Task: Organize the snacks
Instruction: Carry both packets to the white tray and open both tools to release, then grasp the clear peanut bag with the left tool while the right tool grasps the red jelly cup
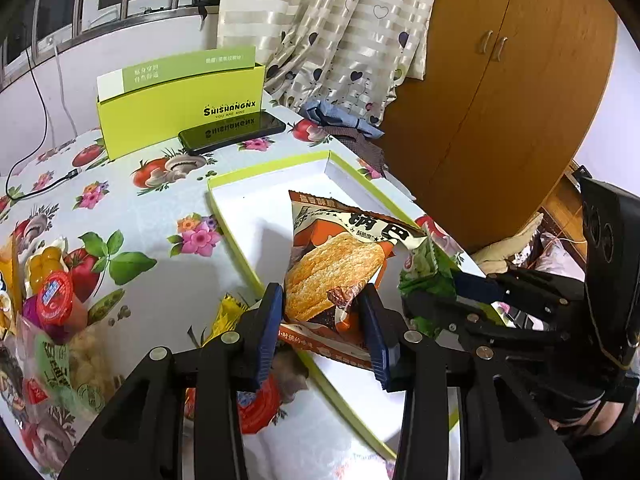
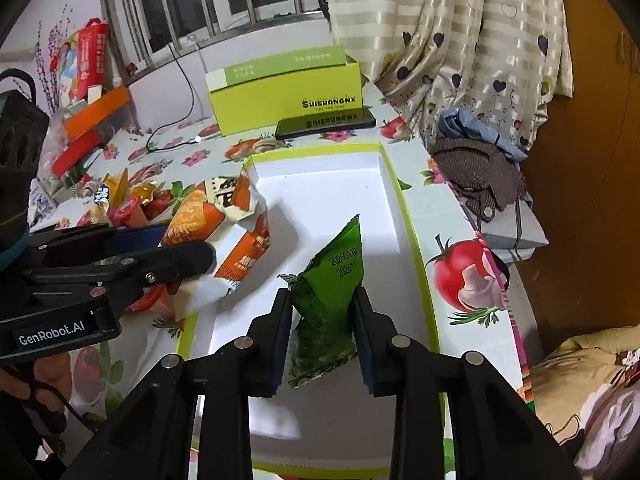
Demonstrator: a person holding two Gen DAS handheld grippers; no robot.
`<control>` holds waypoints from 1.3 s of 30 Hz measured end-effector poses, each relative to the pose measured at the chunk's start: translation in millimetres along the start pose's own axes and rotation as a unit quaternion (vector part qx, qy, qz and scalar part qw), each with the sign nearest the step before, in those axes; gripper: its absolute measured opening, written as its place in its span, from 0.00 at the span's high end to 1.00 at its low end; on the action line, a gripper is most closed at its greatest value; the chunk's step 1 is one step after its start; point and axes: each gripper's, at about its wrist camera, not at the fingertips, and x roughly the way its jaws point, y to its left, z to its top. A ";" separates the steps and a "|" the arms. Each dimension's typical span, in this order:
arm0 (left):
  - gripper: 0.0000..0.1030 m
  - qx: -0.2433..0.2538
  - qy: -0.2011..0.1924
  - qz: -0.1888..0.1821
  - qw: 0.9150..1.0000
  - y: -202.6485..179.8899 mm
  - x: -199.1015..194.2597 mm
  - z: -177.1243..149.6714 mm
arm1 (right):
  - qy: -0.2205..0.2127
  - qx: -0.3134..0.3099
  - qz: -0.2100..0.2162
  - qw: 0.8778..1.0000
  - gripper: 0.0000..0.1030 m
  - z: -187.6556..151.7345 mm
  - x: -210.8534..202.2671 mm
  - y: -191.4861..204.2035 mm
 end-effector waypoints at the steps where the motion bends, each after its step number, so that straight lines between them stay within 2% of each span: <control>1: 0.60 0.001 -0.001 0.002 1.000 -1.1 1.4 1.1 | 0.001 0.000 0.000 1.000 0.72 0.3 1.2 -0.8; 3: 0.60 0.004 0.000 0.006 1.000 -3.7 3.8 2.9 | -0.001 0.000 0.002 1.000 0.70 0.6 1.1 -1.2; 7: 0.59 0.011 0.001 -0.006 1.000 -10.7 7.3 5.7 | -0.006 -0.002 -0.003 1.000 0.59 1.3 -3.2 -2.2; 10: 0.59 0.011 -0.003 -0.016 1.000 -12.6 5.1 4.6 | -0.015 0.002 -0.006 1.000 0.58 0.7 -10.2 -6.7; 13: 0.59 -0.008 0.002 -0.025 1.000 -6.7 -0.2 5.2 | -0.017 0.015 -0.012 1.000 0.58 -1.2 -18.5 -16.0; 17: 0.59 -0.020 -0.021 -0.003 1.000 4.1 -19.1 -0.6 | -0.031 0.036 -0.032 0.998 0.58 -6.9 -28.6 -30.4; 21: 0.59 -0.043 -0.020 0.020 0.999 23.5 -34.7 -14.9 | -0.002 0.071 -0.036 0.997 0.58 -22.2 -19.3 -48.2; 24: 0.59 -0.049 -0.029 0.045 0.997 37.2 -53.0 -27.0 | 0.002 0.075 -0.038 0.996 0.58 -29.2 -19.6 -51.0; 28: 0.59 -0.072 -0.037 0.075 0.994 57.5 -77.7 -44.9 | -0.013 0.058 -0.024 0.998 0.58 -31.2 -32.1 -36.9; 31: 0.59 -0.088 -0.038 0.085 0.992 68.2 -90.8 -59.9 | -0.018 0.037 0.003 0.999 0.58 -28.1 -38.2 -17.1; 35: 0.59 -0.110 -0.035 0.093 0.989 81.2 -103.4 -80.3 | -0.033 0.003 0.019 0.999 0.58 -21.8 -48.4 10.0; 39: 0.59 -0.130 -0.036 0.105 0.985 94.1 -112.8 -94.6 | -0.028 -0.020 0.054 0.998 0.58 -19.9 -47.2 36.8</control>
